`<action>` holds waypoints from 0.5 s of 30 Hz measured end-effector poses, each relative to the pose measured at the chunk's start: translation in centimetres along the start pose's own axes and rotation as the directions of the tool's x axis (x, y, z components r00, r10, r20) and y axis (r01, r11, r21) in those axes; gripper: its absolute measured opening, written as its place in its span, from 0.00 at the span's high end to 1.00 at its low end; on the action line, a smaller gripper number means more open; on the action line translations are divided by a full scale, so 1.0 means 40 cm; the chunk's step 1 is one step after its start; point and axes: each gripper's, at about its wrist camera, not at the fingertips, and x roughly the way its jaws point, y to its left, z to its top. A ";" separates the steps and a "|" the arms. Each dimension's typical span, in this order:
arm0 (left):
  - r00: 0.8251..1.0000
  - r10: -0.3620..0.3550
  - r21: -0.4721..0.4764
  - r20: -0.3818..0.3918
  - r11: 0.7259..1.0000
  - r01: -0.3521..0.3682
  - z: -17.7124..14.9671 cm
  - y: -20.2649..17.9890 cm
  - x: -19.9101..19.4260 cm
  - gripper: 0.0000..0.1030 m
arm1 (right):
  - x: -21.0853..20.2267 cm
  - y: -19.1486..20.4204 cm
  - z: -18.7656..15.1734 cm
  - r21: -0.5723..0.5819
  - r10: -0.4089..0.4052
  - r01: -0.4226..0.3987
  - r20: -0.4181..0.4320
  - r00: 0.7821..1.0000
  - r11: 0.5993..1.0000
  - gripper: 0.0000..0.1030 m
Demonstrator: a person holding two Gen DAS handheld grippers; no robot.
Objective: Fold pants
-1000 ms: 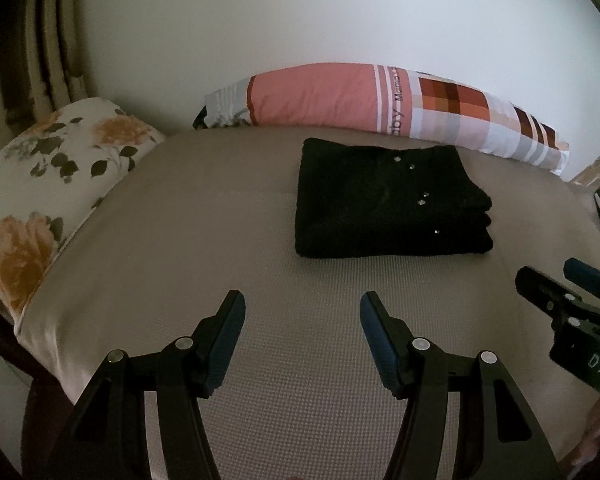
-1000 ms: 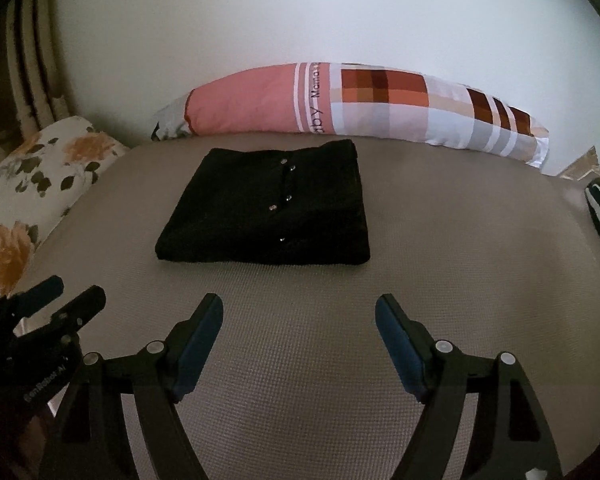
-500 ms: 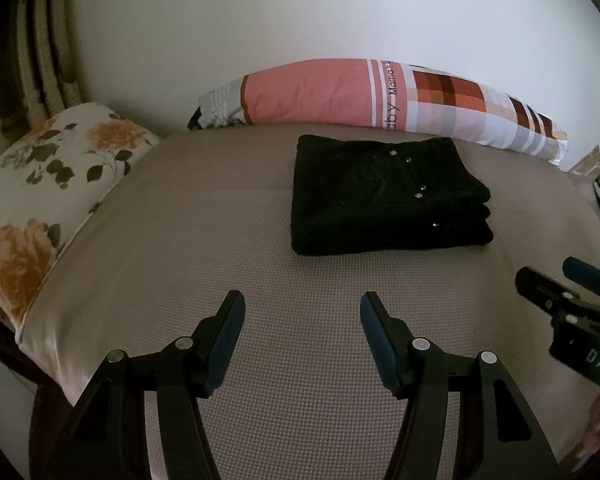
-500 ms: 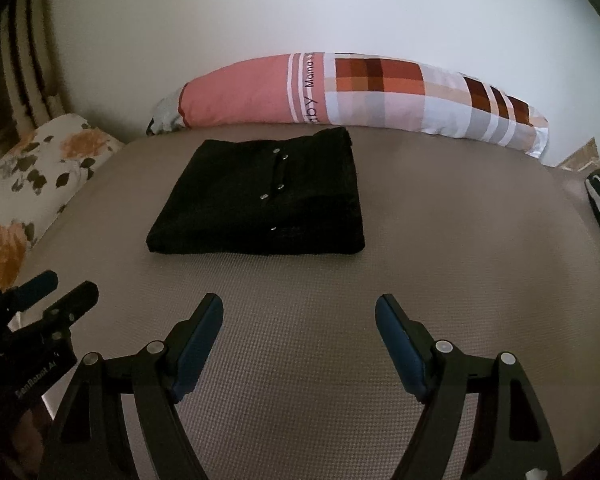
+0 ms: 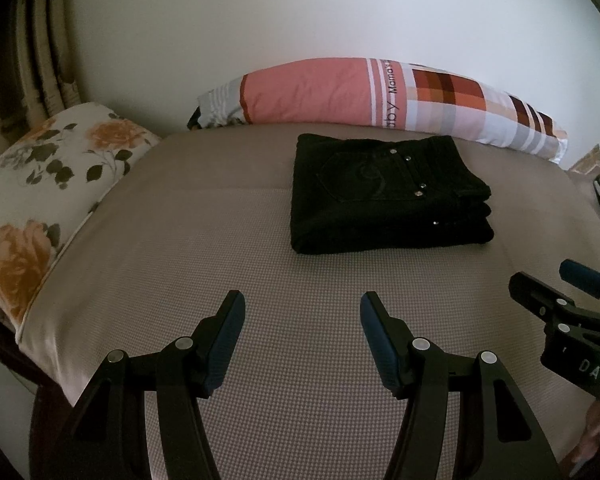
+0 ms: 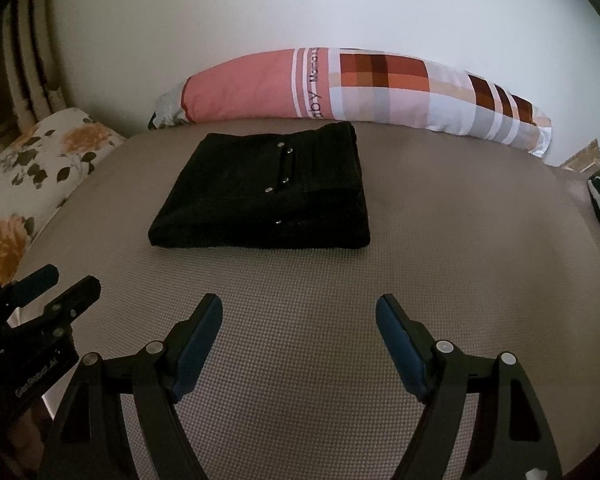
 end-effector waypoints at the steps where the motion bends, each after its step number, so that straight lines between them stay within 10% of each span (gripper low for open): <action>1: 1.000 0.002 -0.001 0.001 1.000 -0.002 -0.002 0.000 0.000 0.41 | 0.000 0.000 -0.002 0.002 0.006 -0.006 0.000 1.000 1.000 0.25; 15: 1.000 0.005 0.012 -0.002 1.000 -0.005 -0.015 -0.009 0.003 0.41 | 0.000 0.008 -0.005 -0.003 0.004 -0.004 -0.003 1.000 1.000 0.25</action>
